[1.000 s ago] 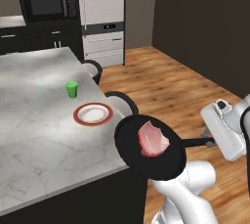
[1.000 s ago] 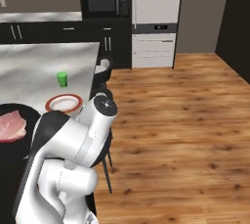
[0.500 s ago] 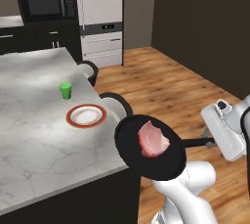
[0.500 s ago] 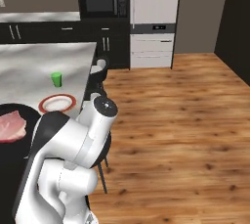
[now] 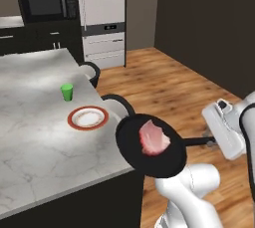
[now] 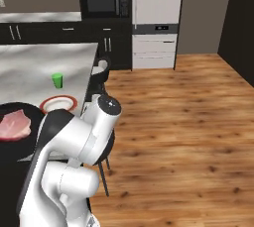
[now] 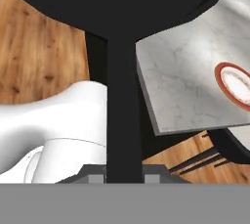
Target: Pick up the pan with the steak in it and place it on the dining table. Then place the steak on the plate.
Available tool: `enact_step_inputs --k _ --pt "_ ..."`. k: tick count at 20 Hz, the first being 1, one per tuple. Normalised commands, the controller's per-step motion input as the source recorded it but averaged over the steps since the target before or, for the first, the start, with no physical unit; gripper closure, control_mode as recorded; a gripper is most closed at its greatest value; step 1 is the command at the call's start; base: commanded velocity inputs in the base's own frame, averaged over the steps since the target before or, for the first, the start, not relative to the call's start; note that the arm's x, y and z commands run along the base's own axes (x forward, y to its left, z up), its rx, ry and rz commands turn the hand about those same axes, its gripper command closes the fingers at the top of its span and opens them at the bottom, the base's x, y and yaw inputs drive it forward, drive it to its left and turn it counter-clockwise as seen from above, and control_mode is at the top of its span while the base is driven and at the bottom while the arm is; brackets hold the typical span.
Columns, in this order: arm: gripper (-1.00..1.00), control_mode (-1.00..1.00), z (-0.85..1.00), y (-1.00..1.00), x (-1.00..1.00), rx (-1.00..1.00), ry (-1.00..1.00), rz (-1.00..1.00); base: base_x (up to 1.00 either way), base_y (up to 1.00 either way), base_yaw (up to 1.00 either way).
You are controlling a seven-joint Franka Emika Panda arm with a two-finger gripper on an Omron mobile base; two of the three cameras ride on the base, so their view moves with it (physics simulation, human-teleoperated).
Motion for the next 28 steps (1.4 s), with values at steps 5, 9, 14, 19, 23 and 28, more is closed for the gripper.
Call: enact_step_inputs --k 5,9,14,19,23,28 --pt "1.0 -1.0 -0.11 -0.02 0.61 0.0 0.0 0.0 0.0 0.0 0.0" --pt "1.0 -1.0 -0.13 -0.02 0.51 0.0 0.0 0.0 0.0 0.0 0.0" --pt "1.0 -1.0 -0.24 0.0 0.49 0.0 0.01 0.0 0.0 0.0 0.0" --pt "1.0 -1.0 -0.36 0.0 0.38 0.0 0.04 0.0 0.0 0.0 0.0" --pt "1.0 -1.0 -0.45 0.0 0.36 -0.01 0.07 0.0 0.0 0.0 0.0" --pt "1.0 -1.0 -0.45 0.02 0.38 -0.01 0.07 0.0 0.0 0.0 0.0"
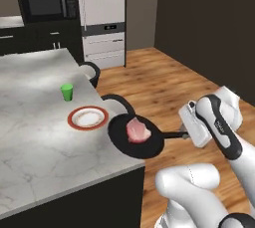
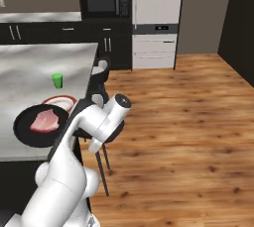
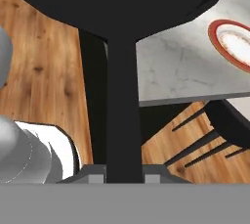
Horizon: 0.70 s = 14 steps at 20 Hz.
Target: Pick up the pan with the steak in it and place it on the dining table. Then place the steak on the plate.
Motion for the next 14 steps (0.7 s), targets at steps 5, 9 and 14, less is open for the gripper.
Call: enact_step_inputs --k 5,9,14 --pt "1.0 -1.0 -0.38 0.27 0.26 -0.04 0.07 0.0 0.0 0.0 0.0" --pt "1.0 -1.0 -0.35 0.51 0.18 -0.07 0.07 -0.03 0.0 0.0 0.0" --pt "1.0 -1.0 -0.18 0.36 0.09 -0.11 0.06 -0.02 0.0 0.0 0.0"
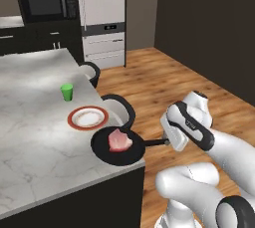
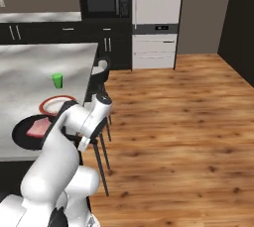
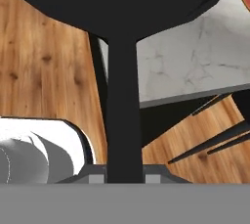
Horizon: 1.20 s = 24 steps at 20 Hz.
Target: Pick up the pan with the steak in it and place it on the dining table. Then place the steak on the plate.
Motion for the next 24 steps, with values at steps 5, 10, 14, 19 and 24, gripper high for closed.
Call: enact_step_inputs --k 5,10,14,19,24 --pt "1.0 -1.0 -0.09 0.0 0.08 -0.01 0.0 0.0 0.0 0.0 0.0" --pt "1.0 -1.0 -0.27 0.0 0.27 -0.07 0.0 -0.01 0.0 0.0 0.0" --pt "1.0 -1.0 -0.29 0.06 0.34 -0.07 0.0 -0.03 0.0 0.0 0.0" --pt "1.0 -1.0 -0.21 0.1 0.46 -0.06 0.0 -0.06 0.0 0.0 0.0" --pt "1.0 -1.0 -0.07 0.13 0.52 -0.03 0.01 -0.08 0.0 0.0 0.0"
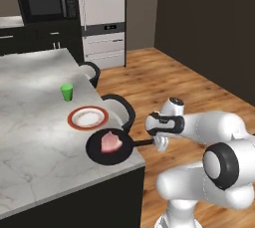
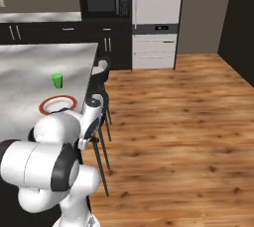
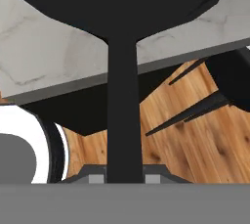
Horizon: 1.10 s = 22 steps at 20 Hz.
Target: Pick up the pan with the steak in it and place it on the dining table. Then place the steak on the plate.
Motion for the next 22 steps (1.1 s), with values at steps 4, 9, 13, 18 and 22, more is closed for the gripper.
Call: enact_step_inputs --k 4,9,13,18,22 --pt "1.0 -1.0 -0.07 0.17 0.45 -0.04 0.04 -0.06 0.0 0.0 0.0" --pt "1.0 -1.0 -0.18 0.21 0.45 -0.06 0.06 -0.05 0.0 0.0 0.0" --pt "1.0 -1.0 -0.11 0.1 0.22 -0.03 0.02 -0.02 0.0 0.0 0.0" --pt "-1.0 -1.0 -0.04 0.0 -0.01 0.0 0.0 0.0 0.0 0.0 0.0" --pt "-1.0 -1.0 -0.05 0.0 -0.04 -0.01 0.0 0.0 0.0 0.0 0.0"
